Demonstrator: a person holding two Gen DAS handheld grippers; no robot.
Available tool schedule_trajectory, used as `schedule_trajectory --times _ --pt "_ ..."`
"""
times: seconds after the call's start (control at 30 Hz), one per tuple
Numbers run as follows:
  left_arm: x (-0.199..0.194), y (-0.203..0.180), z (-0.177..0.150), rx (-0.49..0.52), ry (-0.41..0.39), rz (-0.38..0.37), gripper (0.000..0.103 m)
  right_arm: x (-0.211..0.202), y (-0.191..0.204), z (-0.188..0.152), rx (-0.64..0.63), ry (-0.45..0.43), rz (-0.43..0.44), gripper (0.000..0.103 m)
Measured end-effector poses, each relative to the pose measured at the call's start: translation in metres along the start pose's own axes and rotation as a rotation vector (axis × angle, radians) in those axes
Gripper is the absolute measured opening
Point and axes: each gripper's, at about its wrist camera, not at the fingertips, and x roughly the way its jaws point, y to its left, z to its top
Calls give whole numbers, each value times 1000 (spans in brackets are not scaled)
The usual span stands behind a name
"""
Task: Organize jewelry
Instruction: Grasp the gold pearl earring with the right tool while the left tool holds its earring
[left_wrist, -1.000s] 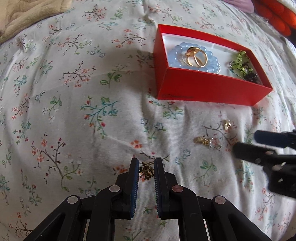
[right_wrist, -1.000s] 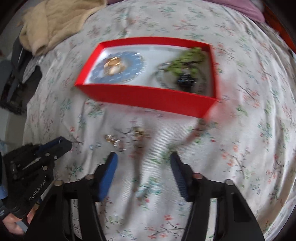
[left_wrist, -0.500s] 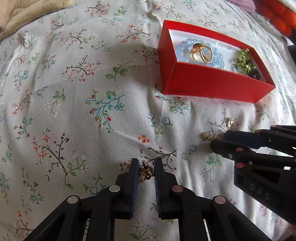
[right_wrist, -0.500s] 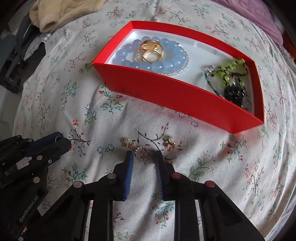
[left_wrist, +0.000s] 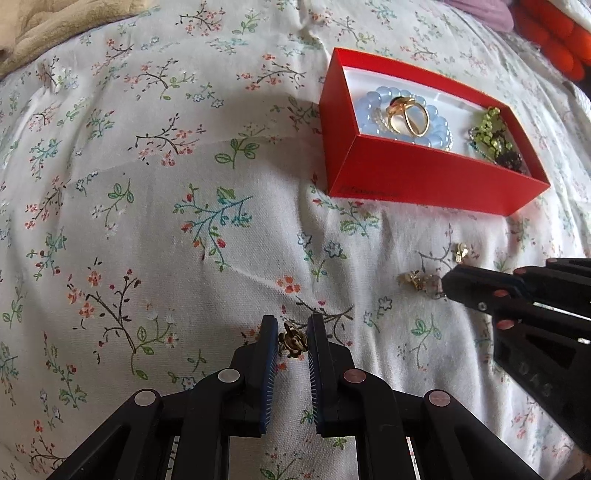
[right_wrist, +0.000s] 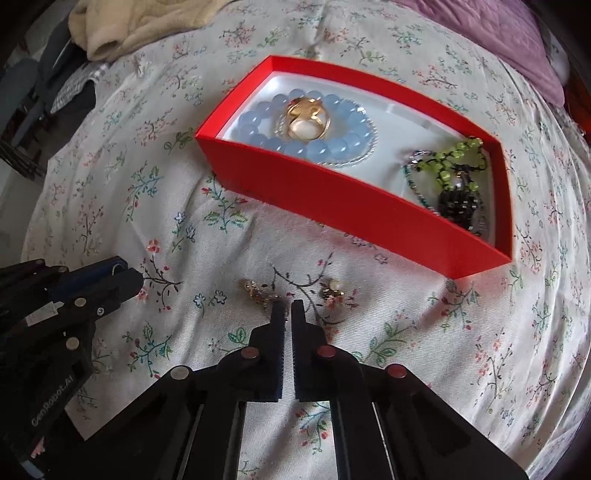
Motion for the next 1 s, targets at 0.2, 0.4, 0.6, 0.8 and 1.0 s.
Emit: schedule_trajectory --times 0.2,0.4,0.6,0.8,1.0 --pt "0 0 -1 3 1 0 11 -14 -7 -6 8 -22 22 0" --pt "-1 0 -1 -1 0 -7 11 -10 -4 -10 -15 20 53 18" --pt "0 4 -2 -3 2 -5 11 5 14 -9 -97 31 3 43" --pt "1 7 -2 -6 5 -3 11 14 27 -1 -164 13 -47 32" --pt "3 7 0 -3 8 -1 11 13 28 -7 -222 12 -83 15"
